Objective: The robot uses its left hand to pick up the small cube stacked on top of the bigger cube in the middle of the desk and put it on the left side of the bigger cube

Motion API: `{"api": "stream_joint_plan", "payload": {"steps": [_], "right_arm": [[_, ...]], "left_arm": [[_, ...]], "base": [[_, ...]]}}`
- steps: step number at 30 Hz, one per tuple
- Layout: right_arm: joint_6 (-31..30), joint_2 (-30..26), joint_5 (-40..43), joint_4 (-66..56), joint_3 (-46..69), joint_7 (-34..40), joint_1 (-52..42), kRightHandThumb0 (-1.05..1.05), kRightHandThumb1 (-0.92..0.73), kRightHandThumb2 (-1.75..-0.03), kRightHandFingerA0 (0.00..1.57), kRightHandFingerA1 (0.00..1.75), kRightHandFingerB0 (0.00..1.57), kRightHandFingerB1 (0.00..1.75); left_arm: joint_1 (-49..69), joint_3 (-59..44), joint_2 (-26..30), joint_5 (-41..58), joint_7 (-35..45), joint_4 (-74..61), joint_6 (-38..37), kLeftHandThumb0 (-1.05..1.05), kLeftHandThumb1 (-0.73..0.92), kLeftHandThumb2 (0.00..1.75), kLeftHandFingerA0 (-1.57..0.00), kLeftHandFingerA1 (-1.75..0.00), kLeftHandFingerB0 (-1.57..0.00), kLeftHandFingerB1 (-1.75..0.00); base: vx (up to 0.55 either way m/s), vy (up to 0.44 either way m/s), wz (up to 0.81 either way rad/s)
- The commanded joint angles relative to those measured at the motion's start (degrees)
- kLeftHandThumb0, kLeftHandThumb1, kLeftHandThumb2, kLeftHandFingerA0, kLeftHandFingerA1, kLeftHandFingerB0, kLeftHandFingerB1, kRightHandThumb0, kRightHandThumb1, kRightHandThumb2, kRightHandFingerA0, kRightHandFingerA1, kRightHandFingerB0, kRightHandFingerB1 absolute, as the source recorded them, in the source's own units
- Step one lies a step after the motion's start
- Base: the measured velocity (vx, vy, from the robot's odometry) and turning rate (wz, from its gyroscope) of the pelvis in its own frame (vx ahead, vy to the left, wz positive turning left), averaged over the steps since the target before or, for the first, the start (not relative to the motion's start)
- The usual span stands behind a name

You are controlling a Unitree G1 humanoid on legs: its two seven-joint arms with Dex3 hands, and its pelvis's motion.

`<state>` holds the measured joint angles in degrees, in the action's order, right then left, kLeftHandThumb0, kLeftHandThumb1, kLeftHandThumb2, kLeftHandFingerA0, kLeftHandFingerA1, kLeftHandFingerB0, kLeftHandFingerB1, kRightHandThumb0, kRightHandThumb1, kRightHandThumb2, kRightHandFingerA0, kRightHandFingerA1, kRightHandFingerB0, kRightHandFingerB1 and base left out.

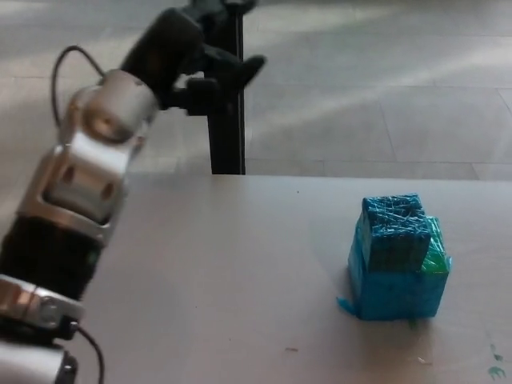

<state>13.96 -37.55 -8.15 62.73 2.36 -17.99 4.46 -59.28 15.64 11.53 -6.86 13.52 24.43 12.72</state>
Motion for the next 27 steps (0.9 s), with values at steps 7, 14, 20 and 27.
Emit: {"api": "stream_joint_plan", "payload": {"steps": [7, 14, 20, 27], "right_arm": [[-1.7, -1.6, -1.1, -1.0, -1.3, -0.8, 1.0, -0.55, -0.35, -0.80, 0.92, 0.91, 0.71, 0.70], [-0.8, -1.8, -1.1, -0.8, -1.6, -0.7, 1.2, -0.56, -0.33, -0.83, 0.98, 0.93, 0.71, 0.73], [-1.4, -2.2, -1.2, -1.6, -2.1, -0.5, 1.5, -0.53, -0.31, -0.97, 0.96, 0.96, 0.68, 0.77], [-1.1, -2.2, -0.8, -1.3, -1.8, -1.3, 2.0, -0.54, -0.34, -0.84, 0.94, 0.94, 0.71, 0.71]], "left_arm": [[-1.8, 6.9, -10.5, -6.1, -1.4, 8.9, -0.2, -1.05, 0.70, 1.09, -0.56, -0.81, -0.11, -0.42], [-1.8, 12.4, -13.7, -9.8, 1.5, 12.9, -2.1, -0.90, 0.63, 1.12, -0.20, -0.63, 0.00, -0.37], [-4.3, 18.4, -14.6, -14.1, 4.1, 14.7, 1.3, -0.99, 0.60, 1.08, -0.01, -0.21, -0.07, -0.10], [-8.5, 27.8, -15.6, -21.7, 4.5, 15.0, 1.0, -1.02, 0.53, 1.06, 0.00, -0.08, -0.05, -0.04]], "base": [[0.00, 0.000, 0.00], [0.00, 0.000, 0.00], [0.00, 0.000, 0.00], [0.00, 0.000, 0.00]]}}
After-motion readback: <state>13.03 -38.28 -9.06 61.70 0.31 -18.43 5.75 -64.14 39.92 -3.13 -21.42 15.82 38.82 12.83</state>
